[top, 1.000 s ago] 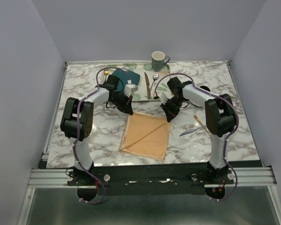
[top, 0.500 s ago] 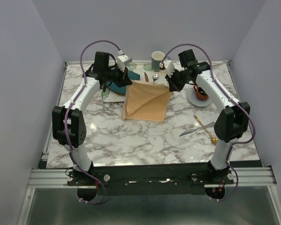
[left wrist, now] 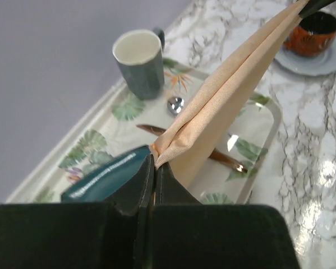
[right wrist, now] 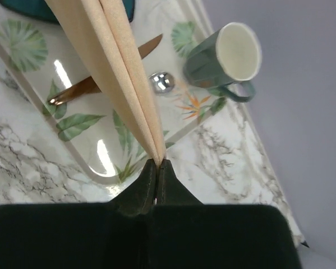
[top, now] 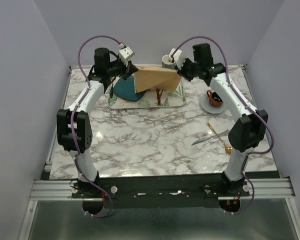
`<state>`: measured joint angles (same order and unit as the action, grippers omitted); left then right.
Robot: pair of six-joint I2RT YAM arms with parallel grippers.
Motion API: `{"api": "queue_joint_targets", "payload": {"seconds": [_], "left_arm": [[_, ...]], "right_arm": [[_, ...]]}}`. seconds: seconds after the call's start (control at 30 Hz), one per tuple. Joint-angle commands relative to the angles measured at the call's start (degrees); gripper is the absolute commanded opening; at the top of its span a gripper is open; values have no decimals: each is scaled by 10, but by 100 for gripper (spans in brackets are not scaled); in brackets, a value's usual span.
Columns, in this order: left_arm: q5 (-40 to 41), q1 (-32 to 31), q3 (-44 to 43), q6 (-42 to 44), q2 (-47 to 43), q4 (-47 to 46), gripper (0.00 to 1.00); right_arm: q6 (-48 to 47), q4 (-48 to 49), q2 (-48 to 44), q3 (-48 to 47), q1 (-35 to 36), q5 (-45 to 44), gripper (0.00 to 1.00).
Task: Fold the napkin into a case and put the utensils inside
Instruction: Turn over the upper triangle folded napkin at the center of the board.
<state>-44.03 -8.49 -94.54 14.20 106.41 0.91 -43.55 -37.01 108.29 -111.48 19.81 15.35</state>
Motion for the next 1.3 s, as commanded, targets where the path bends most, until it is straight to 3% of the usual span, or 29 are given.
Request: {"api": "queue_joint_targets", "payload": {"seconds": [0.0,0.13,0.37,0.7,0.97,1.27], "left_arm": [[-13,6,110,65,-22,-20,0],[-19,4,192,94,-71,22,0],[-31,-12,302,171,-148,93,0],[-11,-52,425,323,-222,185,0],[10,-91,506,399,-274,225,0],[18,-131,574,472,-327,282,0]], "right_arm": [[-49,60,-26,139,6,-23,1],[-48,74,-89,271,13,-9,1],[-60,77,-159,404,31,6,1],[-76,83,-191,517,82,23,1],[-81,69,-232,614,132,20,1],[-71,41,-252,658,181,21,1]]}}
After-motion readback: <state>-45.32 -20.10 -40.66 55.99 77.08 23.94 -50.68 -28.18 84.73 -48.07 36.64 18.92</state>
